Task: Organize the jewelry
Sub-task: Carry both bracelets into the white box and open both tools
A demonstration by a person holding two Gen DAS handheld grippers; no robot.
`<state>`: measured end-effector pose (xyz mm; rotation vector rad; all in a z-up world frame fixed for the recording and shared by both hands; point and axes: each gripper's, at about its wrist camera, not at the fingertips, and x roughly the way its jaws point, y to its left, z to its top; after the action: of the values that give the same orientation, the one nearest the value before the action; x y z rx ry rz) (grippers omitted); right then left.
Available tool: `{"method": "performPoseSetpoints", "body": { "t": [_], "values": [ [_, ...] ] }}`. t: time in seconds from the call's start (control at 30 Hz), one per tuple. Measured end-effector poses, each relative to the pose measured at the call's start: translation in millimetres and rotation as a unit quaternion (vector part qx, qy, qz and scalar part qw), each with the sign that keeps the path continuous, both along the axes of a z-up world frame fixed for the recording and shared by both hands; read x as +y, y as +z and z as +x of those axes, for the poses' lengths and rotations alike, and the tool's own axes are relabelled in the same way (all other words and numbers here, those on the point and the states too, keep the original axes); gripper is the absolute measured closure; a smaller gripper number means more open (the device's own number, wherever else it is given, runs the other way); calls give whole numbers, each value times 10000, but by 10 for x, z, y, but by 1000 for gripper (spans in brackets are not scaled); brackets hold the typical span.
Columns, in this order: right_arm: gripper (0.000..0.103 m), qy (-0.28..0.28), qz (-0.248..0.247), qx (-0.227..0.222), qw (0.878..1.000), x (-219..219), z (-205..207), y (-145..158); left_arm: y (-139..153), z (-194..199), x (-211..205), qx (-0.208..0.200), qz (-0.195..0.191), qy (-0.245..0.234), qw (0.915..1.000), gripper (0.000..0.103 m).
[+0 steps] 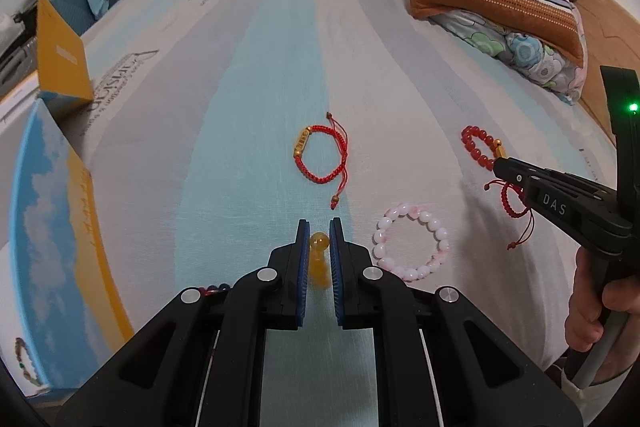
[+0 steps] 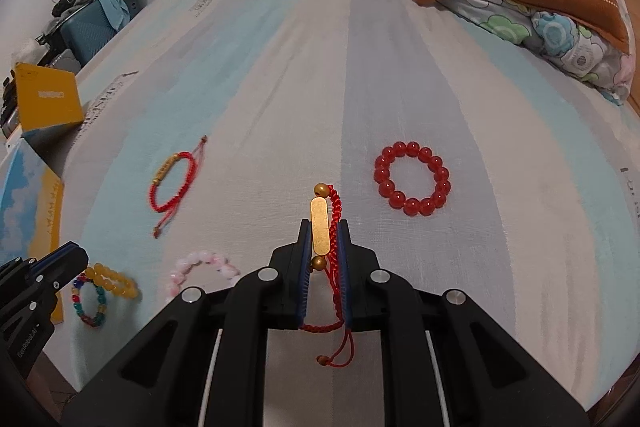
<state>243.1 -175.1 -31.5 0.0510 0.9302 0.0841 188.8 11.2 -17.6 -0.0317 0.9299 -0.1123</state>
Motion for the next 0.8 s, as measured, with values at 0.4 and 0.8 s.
{"method": "performPoseSetpoints", "body": {
  "t": [0.4,0.8],
  "values": [
    [91,166,2,-208,9996,205,-230,426,486,-242,100,-312,97,89,9994,94],
    [91,551,117,-440,9974,841,-426,786,964,-584,691,-664,188,515,9963,94]
  ]
}}
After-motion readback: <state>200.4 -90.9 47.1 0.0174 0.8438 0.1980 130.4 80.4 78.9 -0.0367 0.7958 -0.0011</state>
